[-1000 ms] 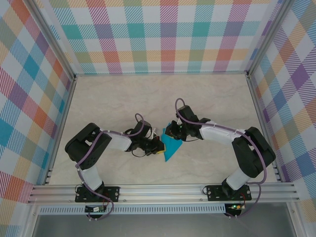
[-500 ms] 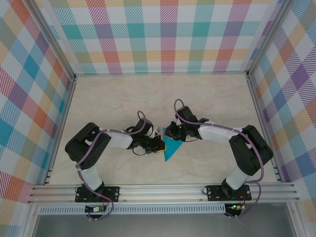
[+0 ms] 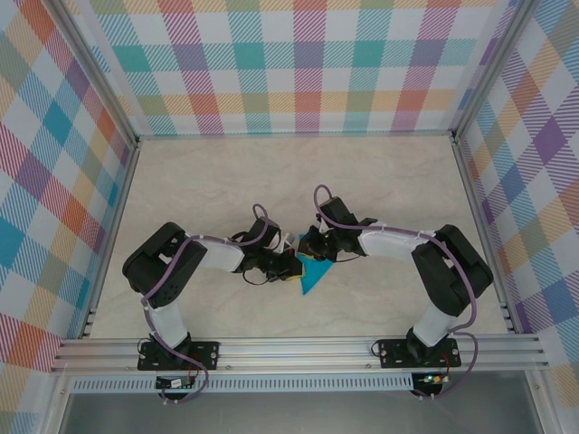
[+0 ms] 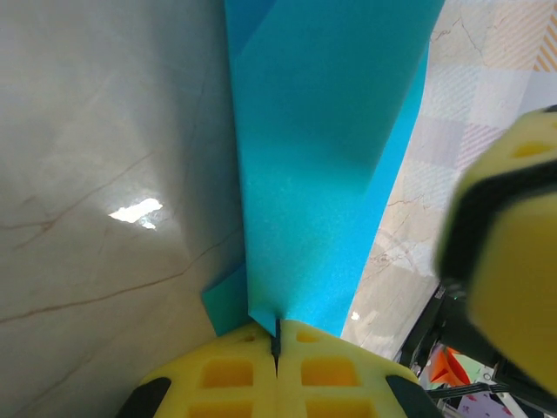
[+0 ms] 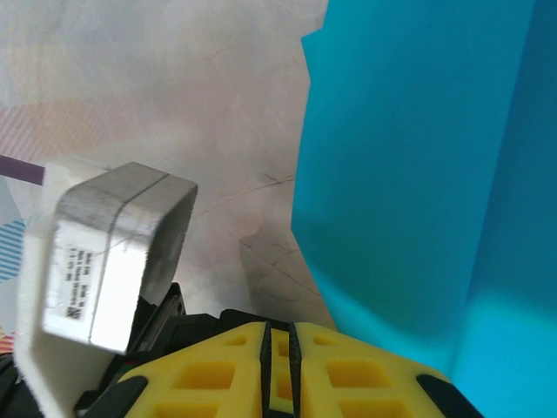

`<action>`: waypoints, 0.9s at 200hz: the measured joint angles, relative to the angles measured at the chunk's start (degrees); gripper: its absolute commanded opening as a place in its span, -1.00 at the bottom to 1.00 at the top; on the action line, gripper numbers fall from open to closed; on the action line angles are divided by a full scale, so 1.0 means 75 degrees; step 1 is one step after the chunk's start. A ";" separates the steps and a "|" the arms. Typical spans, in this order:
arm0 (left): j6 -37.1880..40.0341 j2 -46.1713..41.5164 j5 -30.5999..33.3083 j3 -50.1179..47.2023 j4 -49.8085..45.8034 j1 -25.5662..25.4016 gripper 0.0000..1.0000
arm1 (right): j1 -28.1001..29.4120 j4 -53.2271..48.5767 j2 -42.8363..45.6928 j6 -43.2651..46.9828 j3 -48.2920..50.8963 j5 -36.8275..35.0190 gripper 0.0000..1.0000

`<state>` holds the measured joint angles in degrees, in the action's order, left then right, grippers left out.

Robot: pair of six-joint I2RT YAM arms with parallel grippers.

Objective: Fold a paper plane with a square sheet of paper (pick it up from the middle)

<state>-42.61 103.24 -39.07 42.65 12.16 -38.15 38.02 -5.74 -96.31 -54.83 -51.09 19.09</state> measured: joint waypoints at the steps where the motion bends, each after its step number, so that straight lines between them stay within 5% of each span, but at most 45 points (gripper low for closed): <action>1: 0.0003 0.0000 0.0000 0.0000 0.0000 0.0000 -1.00 | 0.0003 0.0000 -0.0006 0.0000 -0.0003 0.0006 -0.69; 180: 0.0606 0.0000 0.0073 0.0204 -0.0460 0.0003 -1.00 | 0.0032 -0.0694 -0.0621 -0.0009 -0.0364 -0.0758 -0.70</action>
<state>-38.06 103.24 -38.52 44.18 8.71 -38.13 38.26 -10.94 -100.97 -54.89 -53.82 13.41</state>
